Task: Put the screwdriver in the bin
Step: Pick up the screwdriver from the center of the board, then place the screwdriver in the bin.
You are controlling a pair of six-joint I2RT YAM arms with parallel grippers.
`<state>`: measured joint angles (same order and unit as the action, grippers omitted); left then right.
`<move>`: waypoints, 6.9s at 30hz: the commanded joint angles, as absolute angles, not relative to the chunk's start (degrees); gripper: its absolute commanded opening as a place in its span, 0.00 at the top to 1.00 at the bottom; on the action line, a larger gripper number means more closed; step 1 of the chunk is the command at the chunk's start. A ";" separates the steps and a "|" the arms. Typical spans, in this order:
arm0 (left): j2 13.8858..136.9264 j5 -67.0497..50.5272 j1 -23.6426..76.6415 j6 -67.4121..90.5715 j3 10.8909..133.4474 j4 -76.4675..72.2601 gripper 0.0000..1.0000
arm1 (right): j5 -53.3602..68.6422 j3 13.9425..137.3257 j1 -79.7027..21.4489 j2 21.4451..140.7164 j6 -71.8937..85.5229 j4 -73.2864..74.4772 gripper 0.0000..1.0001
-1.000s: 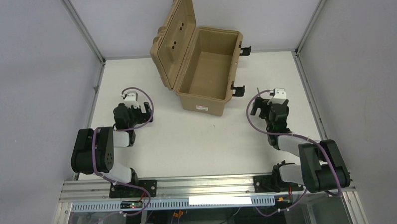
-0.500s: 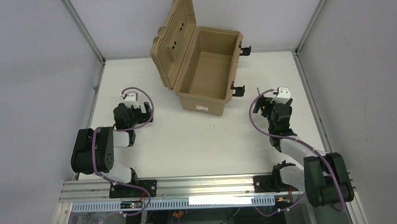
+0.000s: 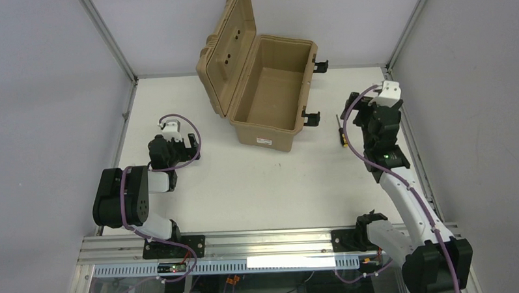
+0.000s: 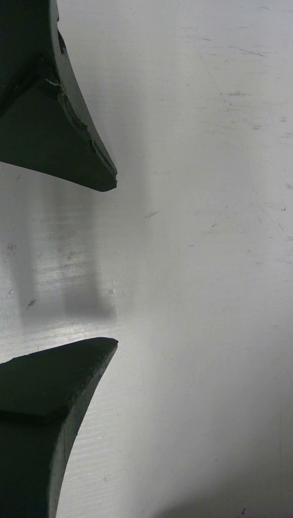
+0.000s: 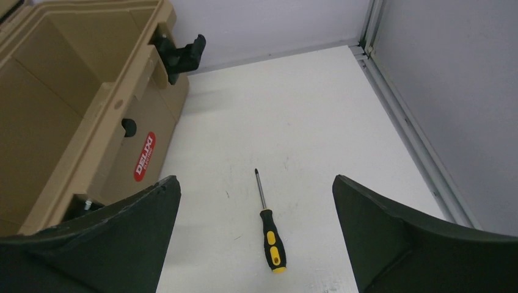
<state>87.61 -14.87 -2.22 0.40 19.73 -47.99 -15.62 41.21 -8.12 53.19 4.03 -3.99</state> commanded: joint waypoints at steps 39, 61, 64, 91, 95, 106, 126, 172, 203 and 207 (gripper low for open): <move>86.48 -14.43 -1.98 -0.16 20.30 -49.66 0.01 | -6.82 94.27 -4.42 79.43 3.06 48.08 0.03; 86.48 -14.44 -1.94 -0.10 20.30 -49.66 0.01 | -4.86 77.74 -2.25 100.20 4.54 38.32 0.07; 86.47 -14.42 -1.99 -0.17 20.30 -49.66 0.01 | -4.39 76.02 -2.20 102.91 4.80 36.80 0.09; 86.44 -14.41 -1.94 -0.12 20.30 -49.66 0.01 | -6.83 79.67 -2.19 99.45 5.02 42.30 1.00; 86.44 -14.41 -1.98 -0.13 20.30 -49.66 0.01 | -8.51 84.30 -2.16 94.87 5.12 46.14 1.00; 86.48 -14.41 -1.95 -0.16 20.30 -49.66 0.01 | -13.36 103.02 -2.20 89.06 7.33 57.85 1.00; 86.48 -14.41 -2.00 -0.14 20.30 -49.66 0.01 | -19.72 121.33 -17.65 94.46 21.01 67.57 1.00; 86.48 -14.44 -1.93 -0.11 20.30 -49.66 0.01 | -22.90 114.55 -34.24 126.80 26.79 46.74 1.00; 86.48 -14.41 -1.97 -0.09 20.30 -49.66 0.01 | -15.89 116.13 -33.40 125.88 25.67 46.51 0.01; 86.48 -14.41 -1.89 -0.15 20.30 -49.66 0.01 | -16.99 120.69 -33.39 124.92 25.10 50.33 0.01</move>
<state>87.61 -14.87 -2.22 0.40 19.73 -47.99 -15.94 114.61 -33.61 130.93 25.80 47.83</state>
